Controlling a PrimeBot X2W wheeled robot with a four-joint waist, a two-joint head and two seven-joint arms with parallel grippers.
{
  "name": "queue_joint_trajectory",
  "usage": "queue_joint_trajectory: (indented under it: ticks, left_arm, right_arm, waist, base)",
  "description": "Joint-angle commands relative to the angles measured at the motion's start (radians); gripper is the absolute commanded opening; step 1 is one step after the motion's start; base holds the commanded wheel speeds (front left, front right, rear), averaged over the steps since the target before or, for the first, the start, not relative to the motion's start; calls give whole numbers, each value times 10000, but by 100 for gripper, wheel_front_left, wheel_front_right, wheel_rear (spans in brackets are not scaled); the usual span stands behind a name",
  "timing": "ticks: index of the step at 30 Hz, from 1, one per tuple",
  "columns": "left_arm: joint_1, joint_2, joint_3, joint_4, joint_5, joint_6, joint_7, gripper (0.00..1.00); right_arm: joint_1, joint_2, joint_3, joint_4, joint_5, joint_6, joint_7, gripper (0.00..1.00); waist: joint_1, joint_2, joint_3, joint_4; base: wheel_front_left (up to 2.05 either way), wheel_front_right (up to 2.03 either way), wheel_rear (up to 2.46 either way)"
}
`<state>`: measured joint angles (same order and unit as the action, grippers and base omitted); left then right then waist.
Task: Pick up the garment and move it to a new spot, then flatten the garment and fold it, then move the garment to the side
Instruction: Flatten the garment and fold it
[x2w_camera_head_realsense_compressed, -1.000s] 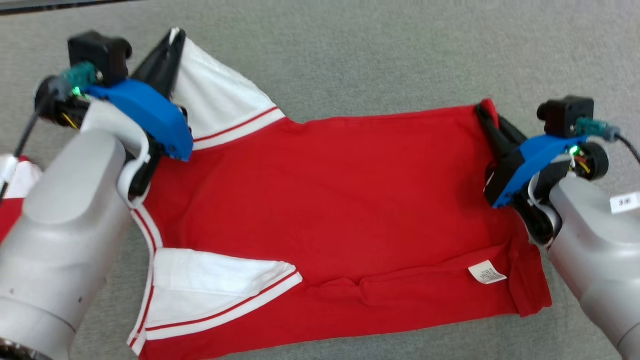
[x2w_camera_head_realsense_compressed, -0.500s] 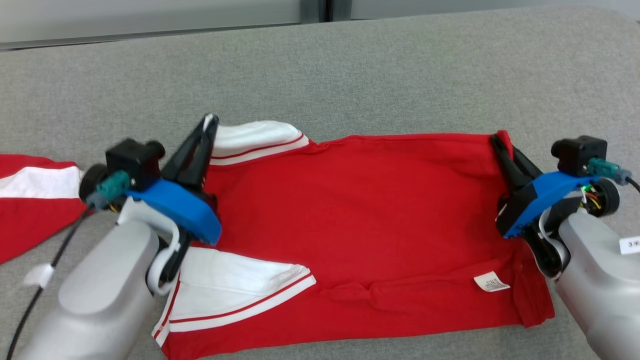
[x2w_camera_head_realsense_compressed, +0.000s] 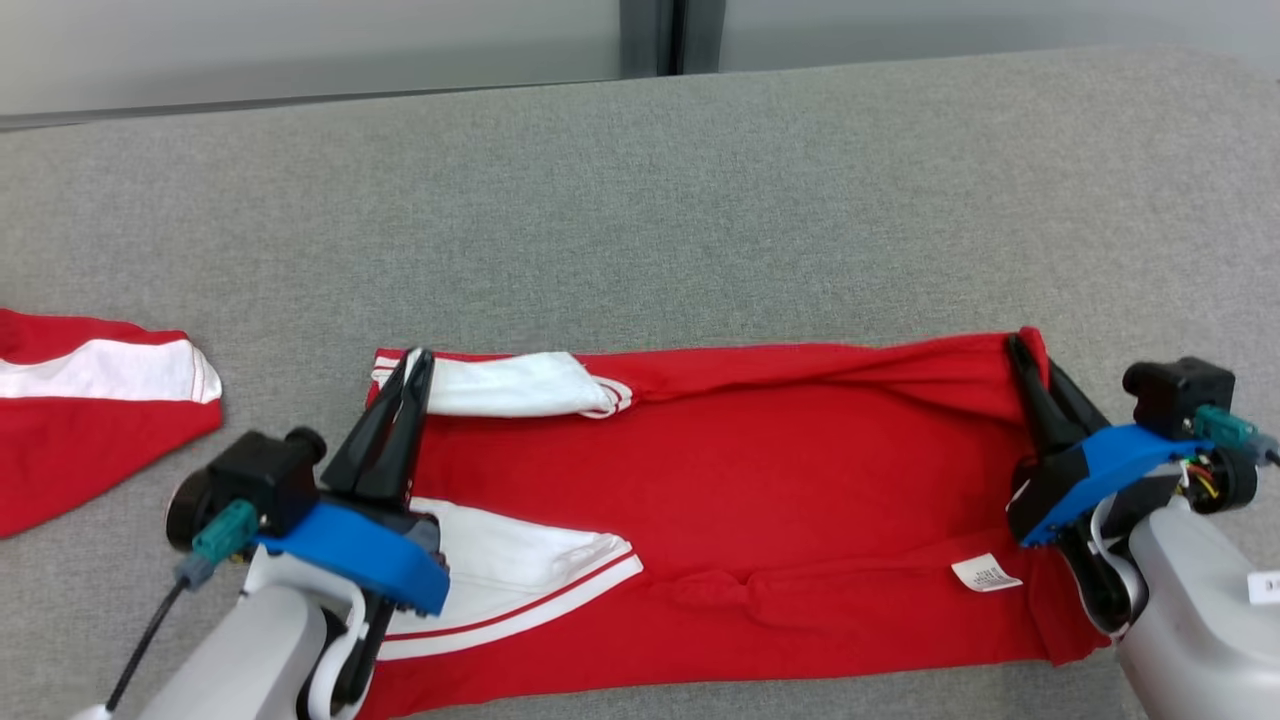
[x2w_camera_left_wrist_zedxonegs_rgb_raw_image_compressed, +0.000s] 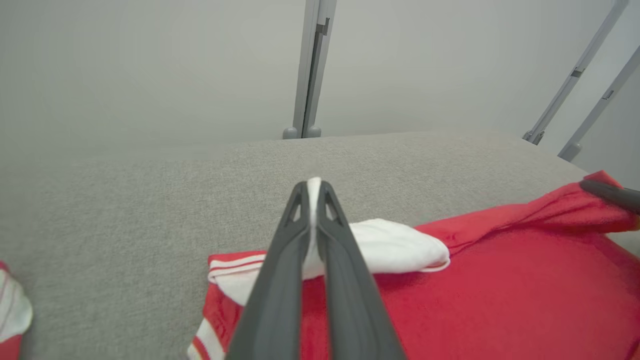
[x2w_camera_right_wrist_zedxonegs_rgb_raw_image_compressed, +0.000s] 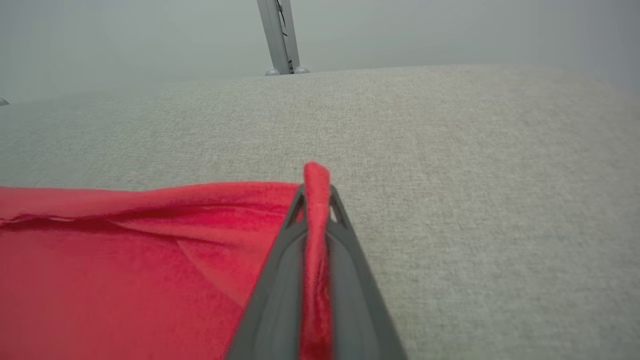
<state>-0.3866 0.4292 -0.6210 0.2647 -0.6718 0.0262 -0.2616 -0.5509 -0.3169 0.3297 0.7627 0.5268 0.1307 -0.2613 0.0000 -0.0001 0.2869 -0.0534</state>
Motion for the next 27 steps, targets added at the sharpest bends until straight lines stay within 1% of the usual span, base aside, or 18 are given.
queue_joint_trajectory:
  ticks: [1,6,10,13,14,15,16,17,18,23,27]
  left_arm:
    - [215,-35,103,-64,80,49,-40,0]
    - [1014,-255,419,-108,237,-20,-42,0]
    - [1482,-447,633,103,473,13,-41,0]
    - [1793,-557,835,276,589,-56,-41,0]
    - [1868,-568,904,362,620,-103,-41,0]
    - [1908,-617,1008,407,702,-121,-43,0]
    - [1964,-714,1139,396,759,-89,-41,21]
    - [2054,-795,1274,382,838,-59,-42,67]
    - [2156,-855,1451,348,950,-7,-42,100]
    - [2570,-1310,2470,-133,1731,-88,-42,100]
    - [2965,-1891,3546,-844,2663,-139,-42,100]
  right_arm:
    - [272,61,-154,-130,-134,2,-50,0]
    - [1112,351,-858,-753,-548,2,-50,0]
    - [1855,597,-1376,-1305,-892,2,-51,0]
    - [2291,784,-1680,-1584,-1000,2,-51,0]
    - [2394,841,-1754,-1684,-1034,2,-51,33]
    - [2508,880,-1827,-1771,-1089,2,-51,75]
    - [2620,938,-1930,-1835,-1096,2,-51,100]
    - [2723,986,-2015,-1913,-1125,2,-51,100]
    - [2806,1024,-2107,-2011,-1153,2,-51,100]
    - [3113,1143,-2516,-2570,-1308,3,-50,100]
    - [3056,1134,-2667,-2541,-1347,2,-51,100]
  waist:
    - [0,1,-38,2]
    - [0,1,-246,55]
    - [0,1,-403,58]
    - [0,1,-501,38]
    - [0,1,-528,27]
    - [0,1,-558,26]
    - [0,1,-598,25]
    - [0,1,-636,22]
    - [0,1,-678,19]
    - [0,1,-820,-11]
    - [0,1,-883,-12]
  base:
    - [0,0,0]
    - [0,0,0]
    - [0,0,0]
    - [0,0,0]
    - [0,0,0]
    - [0,0,0]
    - [0,0,0]
    - [0,0,0]
    - [0,0,0]
    - [0,0,0]
    - [0,0,0]
